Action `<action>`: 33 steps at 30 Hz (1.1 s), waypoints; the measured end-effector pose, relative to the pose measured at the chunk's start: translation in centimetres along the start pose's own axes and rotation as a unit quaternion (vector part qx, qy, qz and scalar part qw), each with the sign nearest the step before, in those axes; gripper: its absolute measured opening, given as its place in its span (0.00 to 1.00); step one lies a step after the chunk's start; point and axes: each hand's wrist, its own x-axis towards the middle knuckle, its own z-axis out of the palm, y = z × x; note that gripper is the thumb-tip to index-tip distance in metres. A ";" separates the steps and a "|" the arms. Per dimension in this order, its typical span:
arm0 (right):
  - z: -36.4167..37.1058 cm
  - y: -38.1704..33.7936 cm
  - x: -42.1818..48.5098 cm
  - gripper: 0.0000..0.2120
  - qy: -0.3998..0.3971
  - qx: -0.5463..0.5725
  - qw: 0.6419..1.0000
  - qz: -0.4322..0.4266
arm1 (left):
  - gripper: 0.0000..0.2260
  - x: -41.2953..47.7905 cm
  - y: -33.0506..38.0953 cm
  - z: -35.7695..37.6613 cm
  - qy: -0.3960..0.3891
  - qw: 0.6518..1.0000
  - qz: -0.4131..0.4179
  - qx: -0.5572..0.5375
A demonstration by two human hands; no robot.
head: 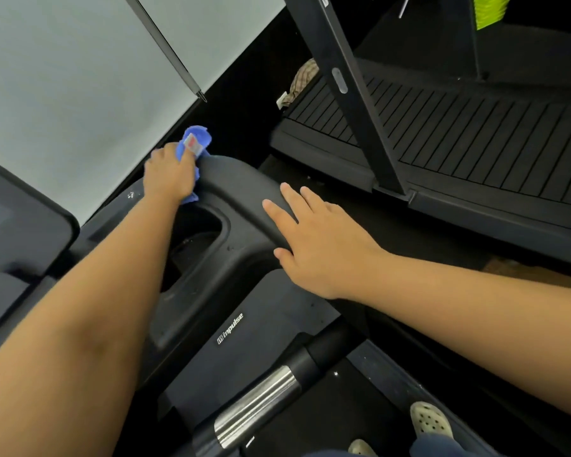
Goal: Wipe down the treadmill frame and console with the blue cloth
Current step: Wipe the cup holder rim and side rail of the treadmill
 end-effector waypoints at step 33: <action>-0.4 -0.5 0.3 0.30 -0.003 -0.004 1.000 0.003 | 0.15 -22.4 7.2 -1.9 0.025 0.996 0.082 0.017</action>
